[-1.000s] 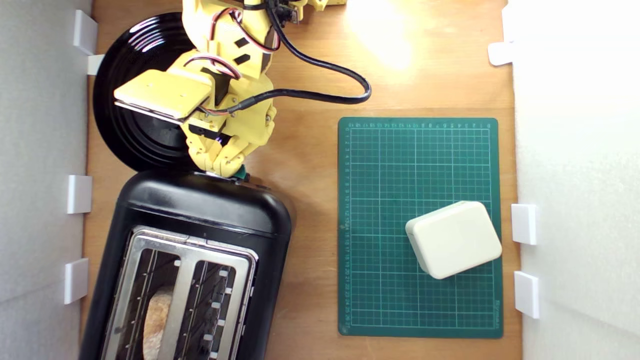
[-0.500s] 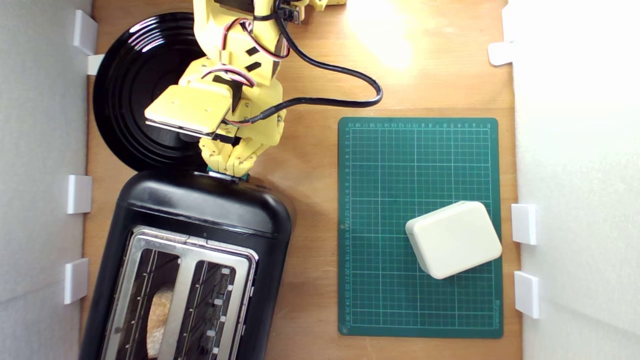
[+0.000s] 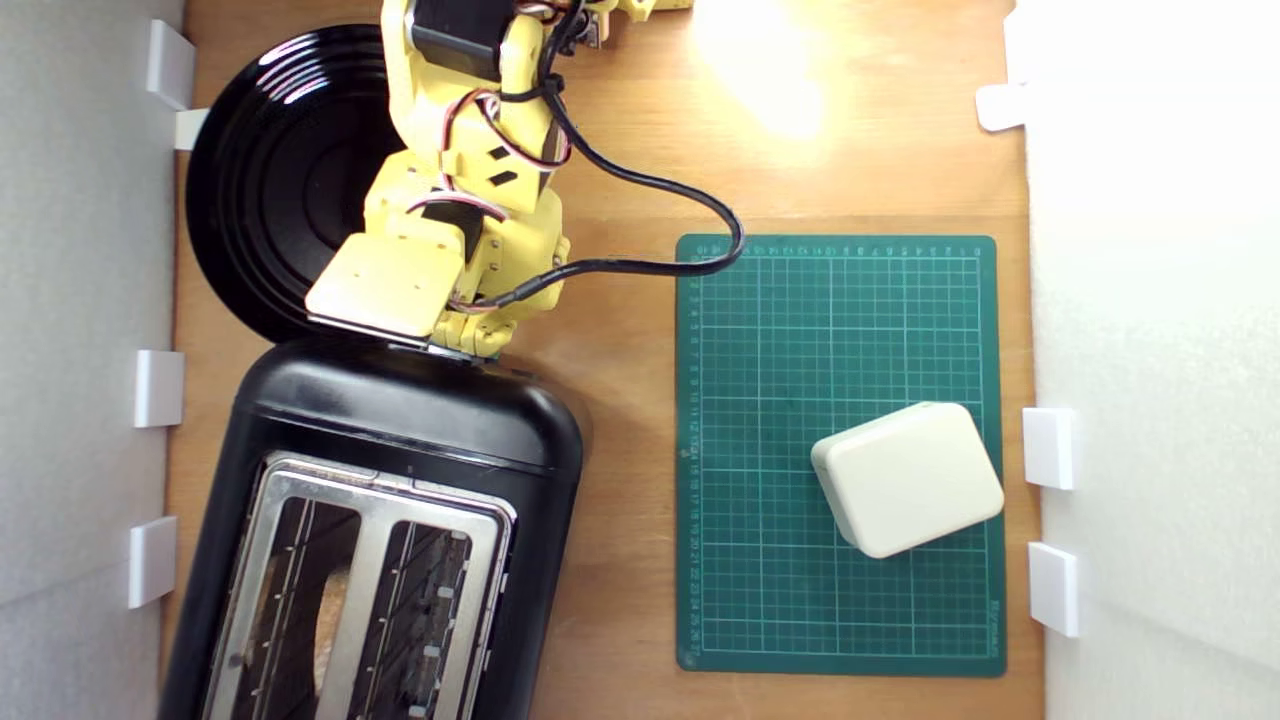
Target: Start toaster
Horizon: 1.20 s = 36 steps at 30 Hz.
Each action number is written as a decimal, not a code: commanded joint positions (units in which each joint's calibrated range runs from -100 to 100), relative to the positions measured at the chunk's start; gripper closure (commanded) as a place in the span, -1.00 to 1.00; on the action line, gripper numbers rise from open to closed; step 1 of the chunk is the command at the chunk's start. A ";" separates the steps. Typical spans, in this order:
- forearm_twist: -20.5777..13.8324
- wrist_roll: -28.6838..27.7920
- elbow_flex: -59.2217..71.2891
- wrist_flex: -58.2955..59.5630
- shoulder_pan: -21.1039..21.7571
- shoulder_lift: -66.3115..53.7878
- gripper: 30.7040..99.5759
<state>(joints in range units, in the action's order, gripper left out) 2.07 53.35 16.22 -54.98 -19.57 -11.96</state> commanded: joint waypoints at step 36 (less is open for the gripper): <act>-0.48 0.25 22.35 23.59 -0.91 5.72 0.98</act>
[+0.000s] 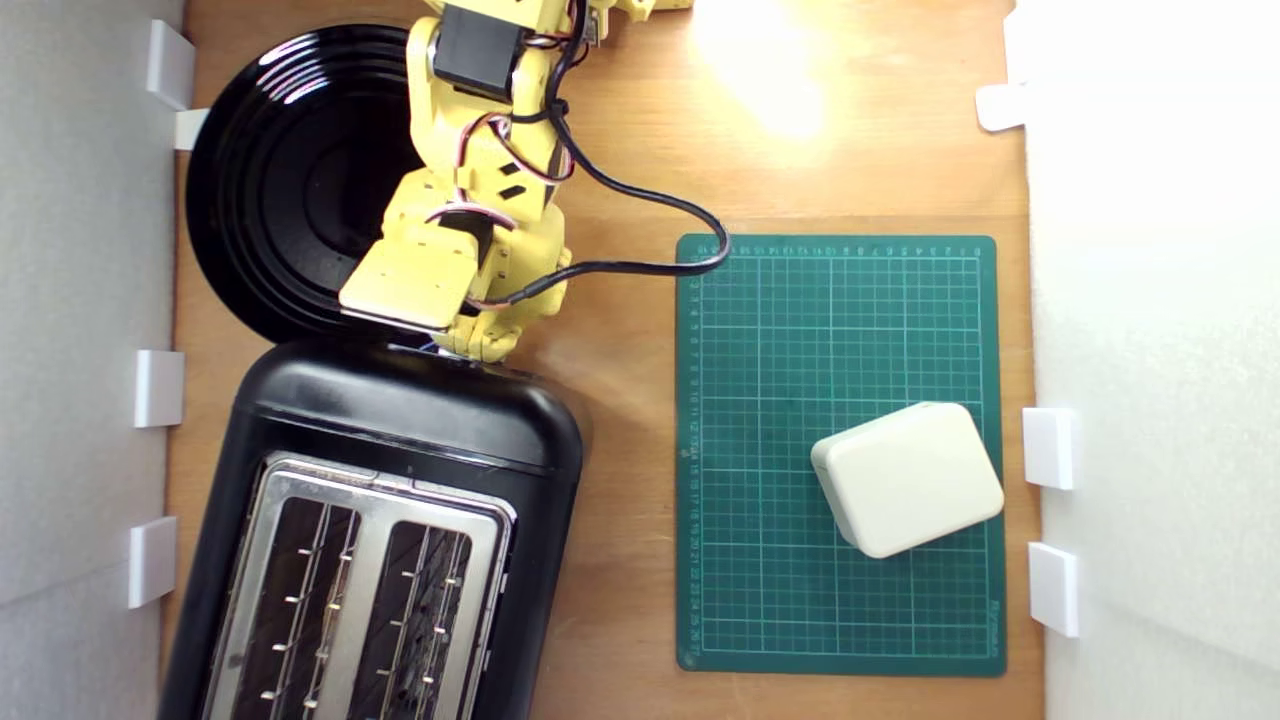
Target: Start toaster
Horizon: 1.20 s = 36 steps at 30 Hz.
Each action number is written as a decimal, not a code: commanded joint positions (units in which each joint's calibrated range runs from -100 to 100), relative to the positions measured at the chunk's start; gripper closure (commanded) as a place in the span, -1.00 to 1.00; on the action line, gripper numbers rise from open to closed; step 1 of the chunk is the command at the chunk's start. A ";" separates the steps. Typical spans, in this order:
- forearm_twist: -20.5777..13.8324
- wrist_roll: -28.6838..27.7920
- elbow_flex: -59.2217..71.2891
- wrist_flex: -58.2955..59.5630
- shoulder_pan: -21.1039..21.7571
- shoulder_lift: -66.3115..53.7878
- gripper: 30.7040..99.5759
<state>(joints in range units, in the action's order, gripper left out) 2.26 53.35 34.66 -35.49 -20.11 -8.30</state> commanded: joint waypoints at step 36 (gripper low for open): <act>0.55 0.36 11.91 10.44 0.66 1.38 0.98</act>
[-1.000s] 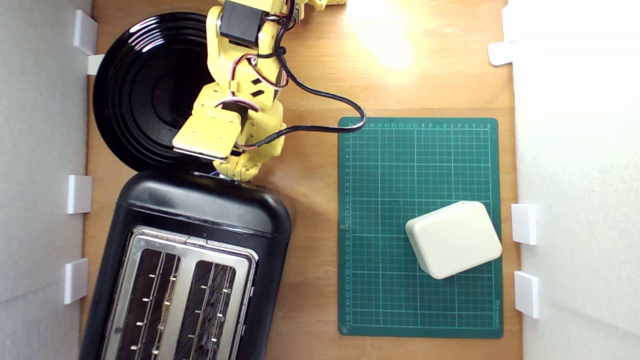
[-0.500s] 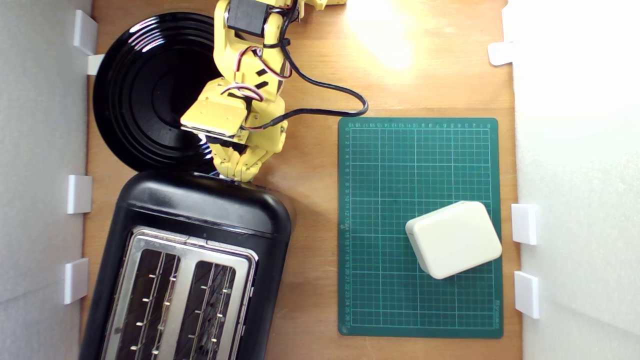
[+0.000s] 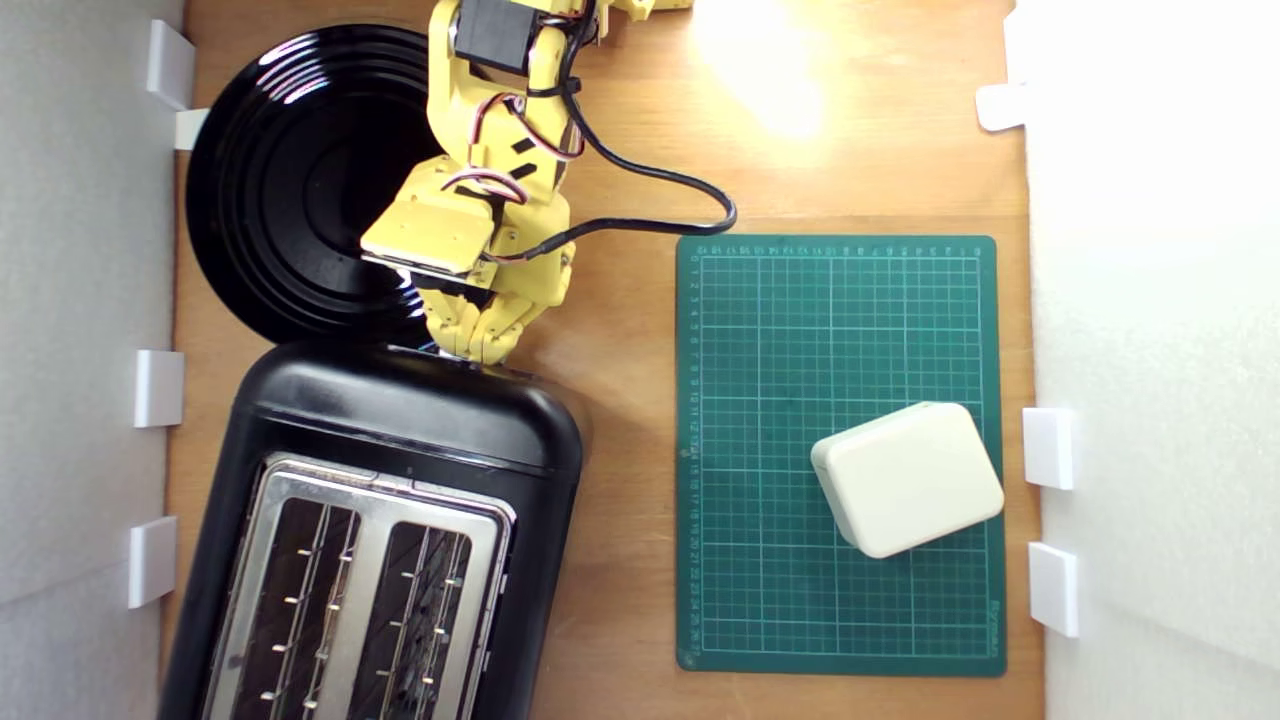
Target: Start toaster
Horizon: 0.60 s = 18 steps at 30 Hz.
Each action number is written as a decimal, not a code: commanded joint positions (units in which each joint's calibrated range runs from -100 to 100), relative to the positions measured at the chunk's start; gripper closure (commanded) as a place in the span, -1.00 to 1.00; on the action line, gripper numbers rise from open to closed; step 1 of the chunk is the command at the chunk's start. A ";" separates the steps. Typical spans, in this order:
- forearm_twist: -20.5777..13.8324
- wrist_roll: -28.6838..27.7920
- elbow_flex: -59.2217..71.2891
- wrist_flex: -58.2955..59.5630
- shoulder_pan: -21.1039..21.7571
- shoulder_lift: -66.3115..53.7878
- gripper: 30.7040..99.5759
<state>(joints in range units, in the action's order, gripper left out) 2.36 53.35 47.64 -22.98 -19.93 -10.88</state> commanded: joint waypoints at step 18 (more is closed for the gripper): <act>-0.01 -0.01 -5.88 -18.26 0.48 4.72 0.98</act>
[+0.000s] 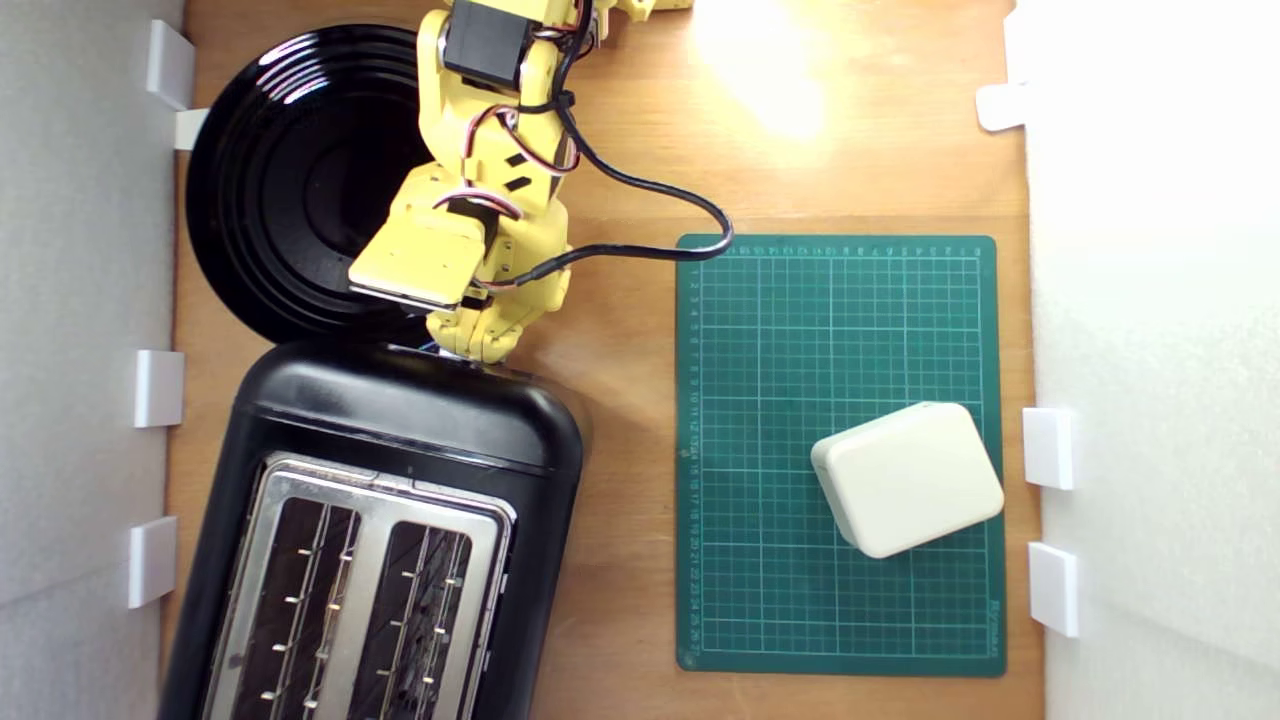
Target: Start toaster
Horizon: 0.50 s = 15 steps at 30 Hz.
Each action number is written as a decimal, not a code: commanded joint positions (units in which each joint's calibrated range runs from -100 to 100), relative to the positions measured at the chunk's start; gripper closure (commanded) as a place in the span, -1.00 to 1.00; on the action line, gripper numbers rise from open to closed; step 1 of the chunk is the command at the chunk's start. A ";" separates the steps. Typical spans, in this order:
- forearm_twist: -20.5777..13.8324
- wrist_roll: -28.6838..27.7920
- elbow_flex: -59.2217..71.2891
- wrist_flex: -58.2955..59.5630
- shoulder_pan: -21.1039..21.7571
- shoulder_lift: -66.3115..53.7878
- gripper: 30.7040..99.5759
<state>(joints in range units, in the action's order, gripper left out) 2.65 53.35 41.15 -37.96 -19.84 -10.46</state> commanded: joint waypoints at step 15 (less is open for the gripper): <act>-0.77 -0.06 -6.21 -3.11 0.23 3.39 0.98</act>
<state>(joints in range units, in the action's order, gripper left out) 2.46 53.35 35.59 -40.00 -19.75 -9.80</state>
